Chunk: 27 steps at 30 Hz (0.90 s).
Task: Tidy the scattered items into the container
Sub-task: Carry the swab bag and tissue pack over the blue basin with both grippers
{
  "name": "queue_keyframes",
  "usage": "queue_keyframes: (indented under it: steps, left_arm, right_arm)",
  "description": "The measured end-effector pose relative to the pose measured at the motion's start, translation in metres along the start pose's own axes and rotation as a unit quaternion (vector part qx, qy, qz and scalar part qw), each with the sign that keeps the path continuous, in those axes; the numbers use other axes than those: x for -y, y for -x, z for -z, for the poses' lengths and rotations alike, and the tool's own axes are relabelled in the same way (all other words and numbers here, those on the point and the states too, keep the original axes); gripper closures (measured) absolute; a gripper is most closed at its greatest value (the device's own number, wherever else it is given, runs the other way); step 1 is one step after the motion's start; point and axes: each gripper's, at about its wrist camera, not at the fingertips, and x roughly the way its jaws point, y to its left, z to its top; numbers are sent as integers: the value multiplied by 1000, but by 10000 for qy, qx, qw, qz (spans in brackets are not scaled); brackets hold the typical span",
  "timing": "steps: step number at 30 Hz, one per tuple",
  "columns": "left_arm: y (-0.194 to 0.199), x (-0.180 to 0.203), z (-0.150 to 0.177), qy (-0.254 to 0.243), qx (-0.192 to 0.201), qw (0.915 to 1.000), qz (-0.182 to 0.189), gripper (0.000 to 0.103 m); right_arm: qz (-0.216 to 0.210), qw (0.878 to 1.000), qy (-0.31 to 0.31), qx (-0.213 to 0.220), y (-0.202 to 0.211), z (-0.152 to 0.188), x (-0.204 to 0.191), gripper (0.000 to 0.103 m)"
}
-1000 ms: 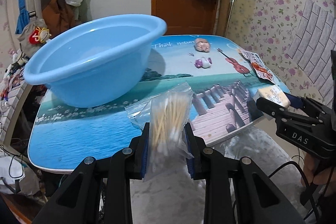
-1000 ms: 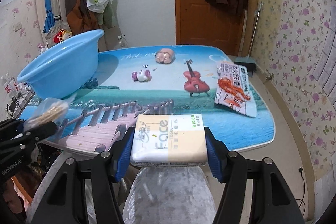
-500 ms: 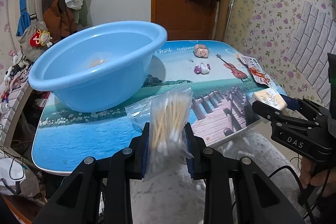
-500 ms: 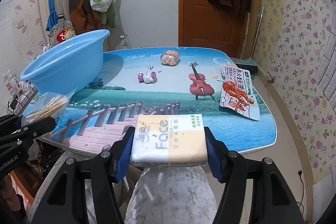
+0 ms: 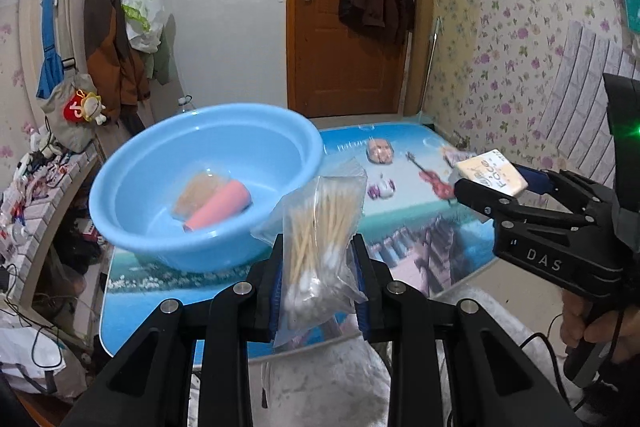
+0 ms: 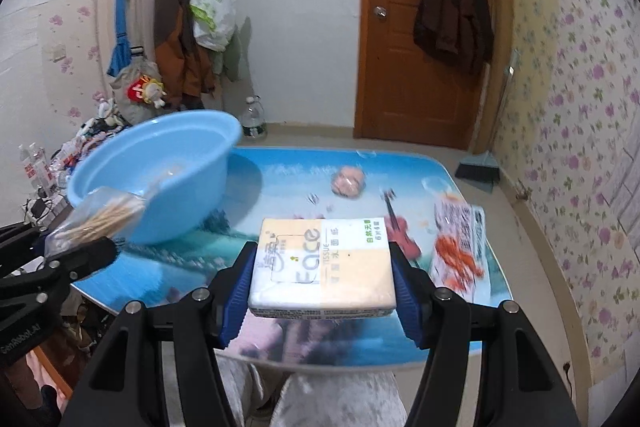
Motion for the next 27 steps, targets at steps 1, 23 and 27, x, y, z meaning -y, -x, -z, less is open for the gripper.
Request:
queue_keyframes:
  steps: [1,23,27]
  left_arm:
    - [2,-3,-3,68,11,10000,52,76]
    - [41,-23,-40,28,741,9971,-172,76]
    - [48,-38,-51,65,860,9956,-359,76]
  right_arm:
    - [-32,10000,54,37,1,-6,-3,39]
    - [-185,9983,299,458,11,-64,-33,39]
    - [-303,9973,401,530,8,-76,-49,39]
